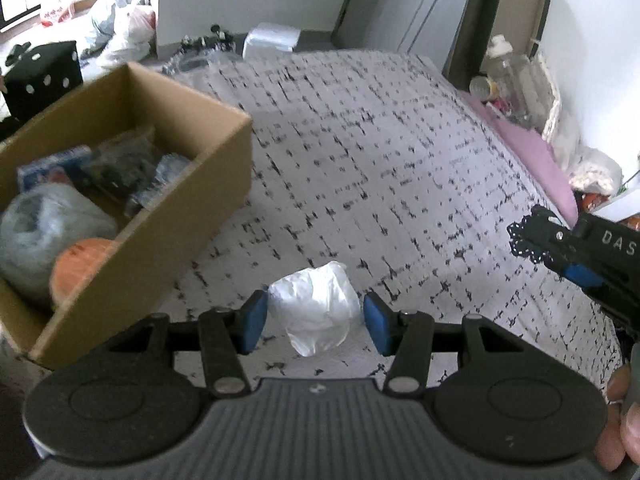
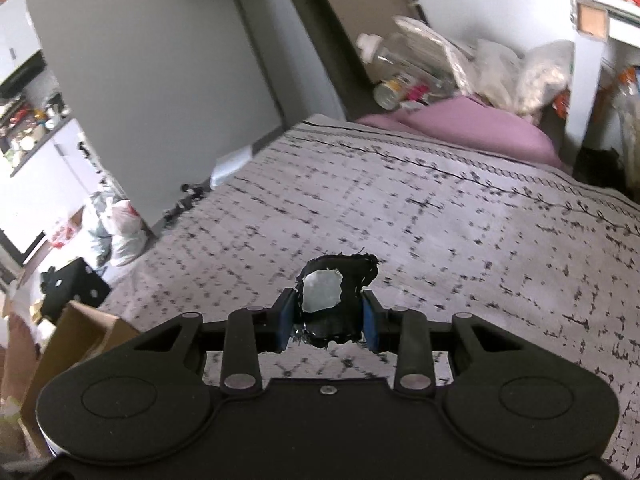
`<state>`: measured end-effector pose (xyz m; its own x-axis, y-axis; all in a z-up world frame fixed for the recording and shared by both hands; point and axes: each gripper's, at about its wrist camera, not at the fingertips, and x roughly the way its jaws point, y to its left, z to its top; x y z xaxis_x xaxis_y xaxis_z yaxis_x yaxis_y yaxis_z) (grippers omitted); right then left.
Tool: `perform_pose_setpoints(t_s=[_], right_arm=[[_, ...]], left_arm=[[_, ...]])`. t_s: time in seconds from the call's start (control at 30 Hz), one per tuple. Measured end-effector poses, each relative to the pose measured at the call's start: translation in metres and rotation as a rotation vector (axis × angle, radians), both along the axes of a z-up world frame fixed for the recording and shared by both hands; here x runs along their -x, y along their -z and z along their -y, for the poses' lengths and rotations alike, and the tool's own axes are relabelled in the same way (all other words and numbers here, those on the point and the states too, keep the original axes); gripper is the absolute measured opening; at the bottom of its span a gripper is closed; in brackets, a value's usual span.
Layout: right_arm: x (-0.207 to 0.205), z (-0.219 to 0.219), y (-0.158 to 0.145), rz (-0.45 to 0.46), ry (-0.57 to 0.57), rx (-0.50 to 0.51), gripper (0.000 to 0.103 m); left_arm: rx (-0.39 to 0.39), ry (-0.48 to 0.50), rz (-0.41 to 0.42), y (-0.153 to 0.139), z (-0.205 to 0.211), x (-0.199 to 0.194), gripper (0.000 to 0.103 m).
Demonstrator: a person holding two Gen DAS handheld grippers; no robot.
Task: Organize soft objects
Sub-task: 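Carry the white paper with the left gripper while the right carries the scrunchie over the box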
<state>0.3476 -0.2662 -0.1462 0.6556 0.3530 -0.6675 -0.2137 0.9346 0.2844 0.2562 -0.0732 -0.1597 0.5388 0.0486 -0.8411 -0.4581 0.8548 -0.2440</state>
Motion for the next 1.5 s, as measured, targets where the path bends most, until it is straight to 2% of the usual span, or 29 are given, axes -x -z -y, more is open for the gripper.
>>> perform_pose_setpoints(t_s=[0.4, 0.67, 1.0, 1.2, 1.5], right_arm=[[0.025, -0.007, -0.032, 0.061, -0.067, -0.062, 0.034], [0.039, -0.02, -0.045, 0.087, -0.109, -0.092, 0.034], [0.058, -0.043, -0.066, 0.118, -0.204, -0.178, 0.034], [0.064, -0.064, -0.07, 0.124, -0.247, -0.186, 0.034], [0.066, -0.095, -0.063, 0.079, -0.302, -0.202, 0.034]], left_arm=[[-0.059, -0.066, 0.115, -0.05, -0.035, 0.023, 0.052], [-0.065, -0.065, 0.145, -0.068, -0.053, 0.04, 0.052], [-0.076, -0.075, 0.166, -0.089, -0.087, 0.055, 0.052], [-0.071, -0.083, 0.166, -0.091, -0.11, 0.059, 0.052], [-0.03, -0.072, 0.134, -0.08, -0.138, 0.058, 0.052]])
